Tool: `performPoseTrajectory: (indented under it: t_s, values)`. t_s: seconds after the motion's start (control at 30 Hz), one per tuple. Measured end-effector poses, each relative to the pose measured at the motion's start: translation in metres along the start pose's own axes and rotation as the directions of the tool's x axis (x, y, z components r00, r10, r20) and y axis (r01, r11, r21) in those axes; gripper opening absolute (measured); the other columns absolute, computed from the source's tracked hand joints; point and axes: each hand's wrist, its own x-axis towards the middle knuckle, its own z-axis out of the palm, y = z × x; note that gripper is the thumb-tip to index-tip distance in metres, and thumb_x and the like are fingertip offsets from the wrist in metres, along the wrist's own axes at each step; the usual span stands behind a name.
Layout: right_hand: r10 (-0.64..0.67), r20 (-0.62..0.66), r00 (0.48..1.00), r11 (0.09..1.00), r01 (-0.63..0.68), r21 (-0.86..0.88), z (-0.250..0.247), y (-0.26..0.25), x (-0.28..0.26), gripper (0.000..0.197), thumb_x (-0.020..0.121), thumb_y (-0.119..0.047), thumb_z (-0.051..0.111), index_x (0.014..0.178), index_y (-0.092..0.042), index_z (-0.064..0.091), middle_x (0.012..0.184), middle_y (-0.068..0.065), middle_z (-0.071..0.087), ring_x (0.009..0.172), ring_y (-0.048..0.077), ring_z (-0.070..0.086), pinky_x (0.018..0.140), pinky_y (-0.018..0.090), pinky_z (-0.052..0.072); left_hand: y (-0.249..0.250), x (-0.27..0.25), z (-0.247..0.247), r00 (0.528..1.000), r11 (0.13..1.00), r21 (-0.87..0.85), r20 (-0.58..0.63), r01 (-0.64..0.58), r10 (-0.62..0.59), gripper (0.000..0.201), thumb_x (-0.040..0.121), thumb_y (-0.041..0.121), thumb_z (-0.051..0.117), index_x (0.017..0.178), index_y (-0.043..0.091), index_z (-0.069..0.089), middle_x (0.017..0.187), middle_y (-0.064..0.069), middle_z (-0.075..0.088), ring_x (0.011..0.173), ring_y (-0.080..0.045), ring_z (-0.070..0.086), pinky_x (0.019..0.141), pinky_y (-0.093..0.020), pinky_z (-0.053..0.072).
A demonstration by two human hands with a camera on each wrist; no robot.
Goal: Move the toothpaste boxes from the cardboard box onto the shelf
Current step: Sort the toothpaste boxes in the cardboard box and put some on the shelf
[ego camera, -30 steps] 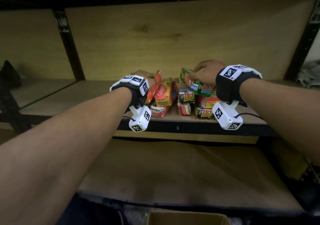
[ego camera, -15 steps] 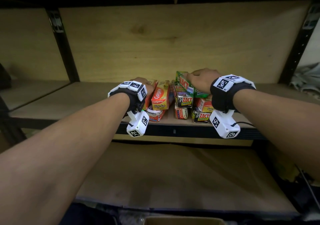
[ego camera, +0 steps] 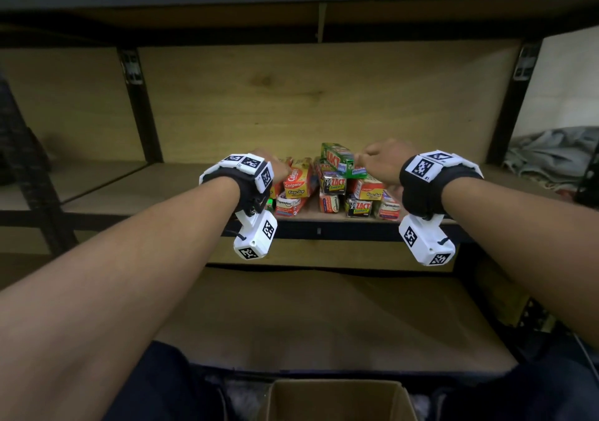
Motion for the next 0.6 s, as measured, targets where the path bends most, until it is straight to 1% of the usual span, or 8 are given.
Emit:
performPoseTrajectory:
  t_s: [0.1,0.2,0.27,0.33,0.4,0.43,0.53,0.6]
  values:
    - [0.006,0.017,1.0,1.0,-0.006,0.017,-0.001,0.001,-0.026,0.036,0.1,-0.042,0.043,0.116,-0.02,0.067,0.111,0.003,0.065,0.091,0.023,0.062,0.078,0.033,0.051,0.0,-0.02,0.005,0.997,0.998,0.041,0.057,-0.055,0.053,0.04,0.093,0.044,0.053,0.099,0.01,0.073,0.102,-0.009,0.07,0.091,-0.026,0.064,0.082,-0.033,0.052]
    - [0.015,0.063,0.998,0.999,-0.017,0.036,0.005,0.005,-0.046,0.029,0.098,-0.041,0.048,0.112,-0.026,0.068,0.105,-0.001,0.068,0.083,0.021,0.063,0.067,0.028,0.052,-0.002,-0.038,0.014,0.989,0.995,-0.075,0.127,-0.069,0.078,0.037,0.085,0.044,0.061,0.099,0.013,0.076,0.102,-0.006,0.074,0.085,-0.023,0.069,0.081,-0.037,0.059]
    - [0.037,0.105,0.994,0.997,-0.043,0.058,0.013,0.009,-0.058,0.024,0.097,-0.041,0.05,0.108,-0.03,0.068,0.084,-0.005,0.068,0.074,0.021,0.067,0.052,0.022,0.049,-0.004,-0.05,0.023,0.975,0.991,-0.117,0.204,-0.068,0.09,0.033,0.088,0.042,0.06,0.098,0.014,0.076,0.099,-0.003,0.074,0.083,-0.024,0.07,0.067,-0.034,0.059]
    - [0.043,0.17,0.984,0.995,-0.058,0.081,0.023,0.012,-0.07,0.02,0.096,-0.039,0.053,0.107,-0.031,0.067,0.083,-0.006,0.065,0.075,0.023,0.072,0.047,0.021,0.049,-0.007,-0.063,0.034,0.957,0.983,-0.175,0.273,-0.048,0.095,0.029,0.092,0.039,0.058,0.1,0.016,0.074,0.097,-0.001,0.074,0.073,-0.022,0.066,0.048,-0.021,0.05]
    - [0.015,0.261,0.965,0.994,-0.042,0.097,0.036,0.017,-0.081,0.018,0.097,-0.037,0.054,0.109,-0.032,0.067,0.099,-0.005,0.064,0.081,0.024,0.072,0.048,0.023,0.053,-0.011,-0.076,0.048,0.931,0.979,-0.2,0.348,-0.036,0.105,0.027,0.093,0.037,0.058,0.103,0.016,0.072,0.098,-0.001,0.073,0.068,-0.02,0.064,0.04,-0.016,0.045]
    - [-0.004,0.306,0.952,0.994,-0.031,0.108,0.044,0.02,-0.085,0.018,0.097,-0.036,0.054,0.11,-0.033,0.066,0.104,-0.005,0.063,0.081,0.023,0.072,0.051,0.027,0.056,-0.015,-0.082,0.056,0.911,0.979,-0.202,0.398,-0.033,0.113,0.026,0.094,0.035,0.058,0.105,0.016,0.072,0.098,-0.001,0.072,0.07,-0.021,0.065,0.04,-0.016,0.045]
    - [-0.033,0.41,0.911,0.991,-0.023,0.131,0.073,0.03,-0.098,0.018,0.097,-0.031,0.054,0.109,-0.033,0.067,0.104,-0.001,0.066,0.082,0.025,0.072,0.063,0.039,0.062,-0.028,-0.098,0.085,0.814,0.976,-0.217,0.569,0.017,0.113,0.022,0.095,0.032,0.057,0.109,0.02,0.069,0.102,0.0,0.071,0.081,-0.025,0.067,0.054,-0.022,0.05]
    - [-0.032,0.453,0.891,0.992,-0.027,0.123,0.098,0.037,-0.106,0.018,0.096,-0.029,0.055,0.108,-0.032,0.068,0.102,-0.002,0.067,0.082,0.026,0.071,0.065,0.039,0.062,-0.037,-0.105,0.11,0.778,0.977,-0.21,0.62,0.042,0.1,0.019,0.096,0.031,0.056,0.107,0.023,0.069,0.105,-0.001,0.071,0.08,-0.024,0.067,0.057,-0.024,0.05]
